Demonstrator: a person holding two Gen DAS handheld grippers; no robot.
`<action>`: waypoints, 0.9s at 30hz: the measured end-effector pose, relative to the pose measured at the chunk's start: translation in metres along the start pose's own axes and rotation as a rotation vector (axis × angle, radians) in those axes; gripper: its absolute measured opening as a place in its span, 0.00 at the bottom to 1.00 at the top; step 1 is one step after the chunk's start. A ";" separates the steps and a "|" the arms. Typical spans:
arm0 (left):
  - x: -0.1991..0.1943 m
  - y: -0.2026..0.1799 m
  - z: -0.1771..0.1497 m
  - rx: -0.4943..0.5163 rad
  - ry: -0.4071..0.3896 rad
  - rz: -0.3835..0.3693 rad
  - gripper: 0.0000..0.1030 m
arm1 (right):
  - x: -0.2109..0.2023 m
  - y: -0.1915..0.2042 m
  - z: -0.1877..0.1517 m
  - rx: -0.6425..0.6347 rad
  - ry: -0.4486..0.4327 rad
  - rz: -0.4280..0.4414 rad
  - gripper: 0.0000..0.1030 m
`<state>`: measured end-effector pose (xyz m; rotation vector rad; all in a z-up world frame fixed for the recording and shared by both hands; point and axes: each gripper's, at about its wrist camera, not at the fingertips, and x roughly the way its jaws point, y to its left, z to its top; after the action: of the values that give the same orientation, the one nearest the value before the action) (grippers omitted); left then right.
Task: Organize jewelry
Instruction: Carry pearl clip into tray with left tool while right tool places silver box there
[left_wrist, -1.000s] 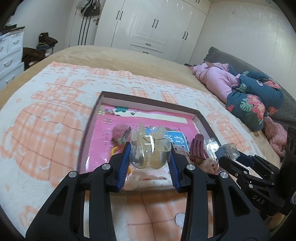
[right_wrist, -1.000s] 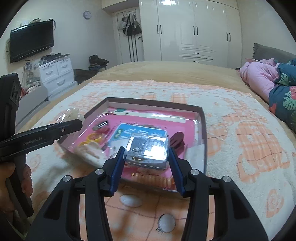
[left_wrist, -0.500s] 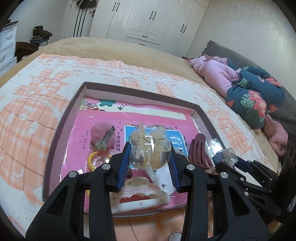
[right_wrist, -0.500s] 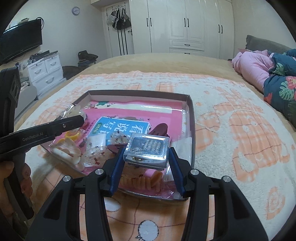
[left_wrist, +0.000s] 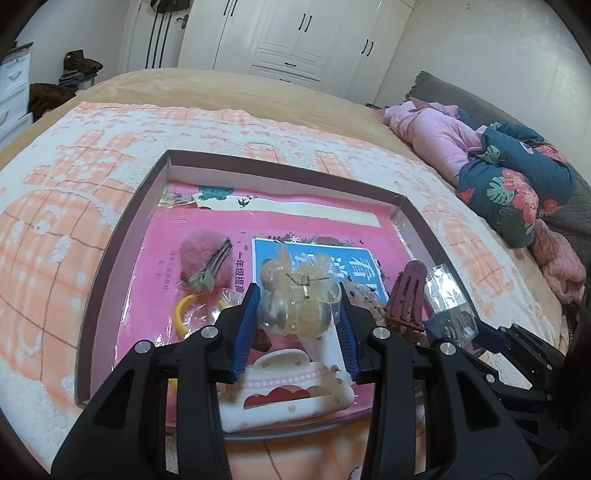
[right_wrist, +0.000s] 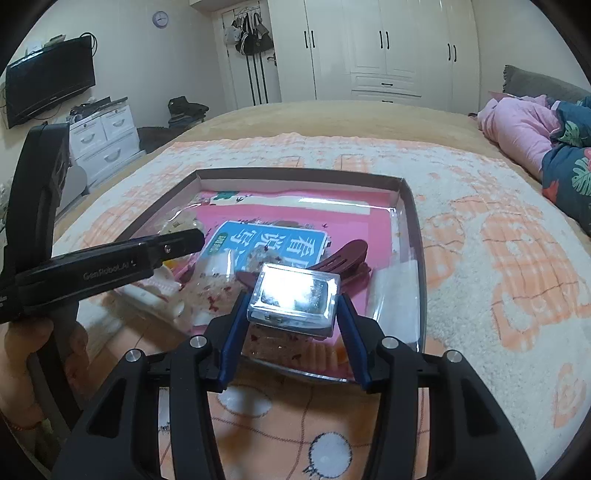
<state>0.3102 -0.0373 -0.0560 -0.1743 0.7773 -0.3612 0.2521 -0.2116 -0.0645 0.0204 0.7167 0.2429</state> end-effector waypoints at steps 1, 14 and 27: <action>0.000 0.000 0.000 -0.001 -0.002 0.003 0.29 | -0.001 0.000 -0.001 0.004 0.003 0.002 0.46; -0.014 -0.001 -0.003 -0.004 -0.022 0.013 0.39 | -0.016 -0.002 -0.007 0.005 0.000 -0.005 0.51; -0.045 0.002 -0.012 -0.016 -0.042 0.039 0.42 | -0.044 -0.001 -0.009 -0.007 -0.037 -0.023 0.56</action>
<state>0.2723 -0.0182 -0.0356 -0.1805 0.7415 -0.3140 0.2143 -0.2228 -0.0423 0.0097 0.6787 0.2221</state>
